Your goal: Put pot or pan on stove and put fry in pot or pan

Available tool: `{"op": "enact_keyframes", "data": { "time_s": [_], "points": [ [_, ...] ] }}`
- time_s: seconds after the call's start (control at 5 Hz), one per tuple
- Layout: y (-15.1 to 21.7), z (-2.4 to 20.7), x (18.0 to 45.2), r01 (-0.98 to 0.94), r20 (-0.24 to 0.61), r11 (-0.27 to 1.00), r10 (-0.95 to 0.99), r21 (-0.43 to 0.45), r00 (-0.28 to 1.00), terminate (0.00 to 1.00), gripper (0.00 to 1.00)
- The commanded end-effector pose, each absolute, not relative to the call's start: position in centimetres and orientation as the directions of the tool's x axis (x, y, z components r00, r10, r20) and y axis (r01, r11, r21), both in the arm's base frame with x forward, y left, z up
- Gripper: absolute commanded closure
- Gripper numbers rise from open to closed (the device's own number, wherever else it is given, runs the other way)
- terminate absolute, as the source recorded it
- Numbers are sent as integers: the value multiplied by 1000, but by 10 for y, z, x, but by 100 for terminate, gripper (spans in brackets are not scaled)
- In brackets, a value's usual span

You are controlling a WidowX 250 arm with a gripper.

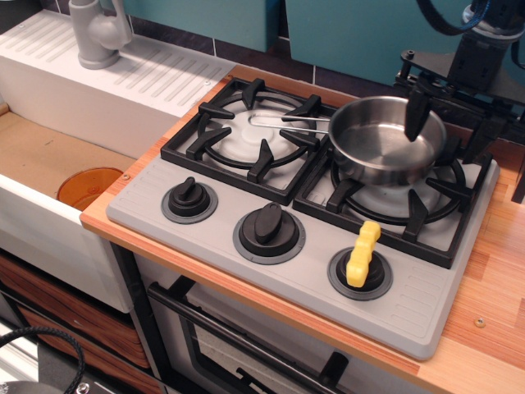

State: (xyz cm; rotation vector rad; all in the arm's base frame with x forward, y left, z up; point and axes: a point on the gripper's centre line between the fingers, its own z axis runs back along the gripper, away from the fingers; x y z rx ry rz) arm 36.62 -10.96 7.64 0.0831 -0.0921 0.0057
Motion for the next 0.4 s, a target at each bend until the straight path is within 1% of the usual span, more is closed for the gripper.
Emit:
{"op": "enact_keyframes", "data": {
  "time_s": [0.0,0.2],
  "points": [
    [-97,141,375,-7,135,999,2,35,991,0,0],
    [-87,159,376,53,117,998,-56,27,992,0,0]
  ]
}}
